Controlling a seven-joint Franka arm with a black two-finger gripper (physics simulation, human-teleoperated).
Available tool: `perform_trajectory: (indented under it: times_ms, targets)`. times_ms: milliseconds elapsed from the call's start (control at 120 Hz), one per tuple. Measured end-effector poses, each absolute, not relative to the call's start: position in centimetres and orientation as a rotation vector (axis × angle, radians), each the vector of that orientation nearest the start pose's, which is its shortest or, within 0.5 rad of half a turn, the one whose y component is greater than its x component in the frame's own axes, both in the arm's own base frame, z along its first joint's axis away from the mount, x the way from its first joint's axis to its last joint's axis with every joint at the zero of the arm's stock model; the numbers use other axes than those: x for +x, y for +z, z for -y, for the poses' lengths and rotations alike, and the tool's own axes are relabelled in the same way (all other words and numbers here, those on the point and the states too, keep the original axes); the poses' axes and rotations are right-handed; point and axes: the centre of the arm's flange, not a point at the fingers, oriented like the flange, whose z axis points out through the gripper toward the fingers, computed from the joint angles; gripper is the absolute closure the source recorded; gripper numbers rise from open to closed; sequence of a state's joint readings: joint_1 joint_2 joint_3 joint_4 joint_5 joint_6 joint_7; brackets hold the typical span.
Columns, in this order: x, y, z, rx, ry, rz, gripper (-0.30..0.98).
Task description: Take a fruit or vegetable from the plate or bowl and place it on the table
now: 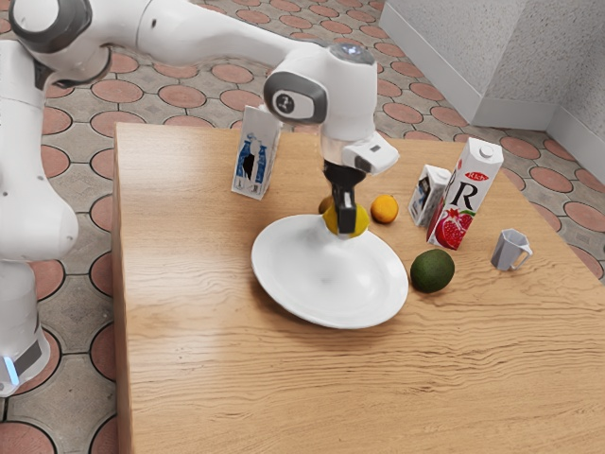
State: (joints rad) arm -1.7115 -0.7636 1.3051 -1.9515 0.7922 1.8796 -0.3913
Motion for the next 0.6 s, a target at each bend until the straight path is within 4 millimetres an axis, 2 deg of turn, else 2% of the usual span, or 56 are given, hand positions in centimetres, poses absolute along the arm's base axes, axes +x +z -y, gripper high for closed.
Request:
perform_trajectory:
  times_ms: [33,75,133,208,267,300,367,442,492,542,600]
  targets:
    - [55.4,53.0,5.2,-3.145,-0.345,-0.397,0.33]
    - [55.4,55.6,9.7,-3.117,-0.361,-0.545,0.34]
    - [54.7,58.1,16.1,-3.052,-0.369,-0.750,0.35]
    - [53.8,59.2,22.3,-2.958,-0.359,-0.950,0.36]
    - [54.0,58.9,25.5,-2.895,-0.357,-1.048,0.37]
    - [55.1,57.6,26.0,-2.870,-0.363,-1.055,0.36]
    - [58.5,54.0,25.7,-2.839,-0.424,-1.040,0.37]
    - [63.6,47.9,23.5,-2.848,-0.541,-1.015,0.40]
    - [66.0,44.2,22.7,-2.867,-0.636,-1.033,0.42]
    - [67.3,42.8,22.8,-2.868,-0.756,-1.060,0.42]
    - [68.1,42.7,23.4,-2.857,-0.892,-1.096,0.42]
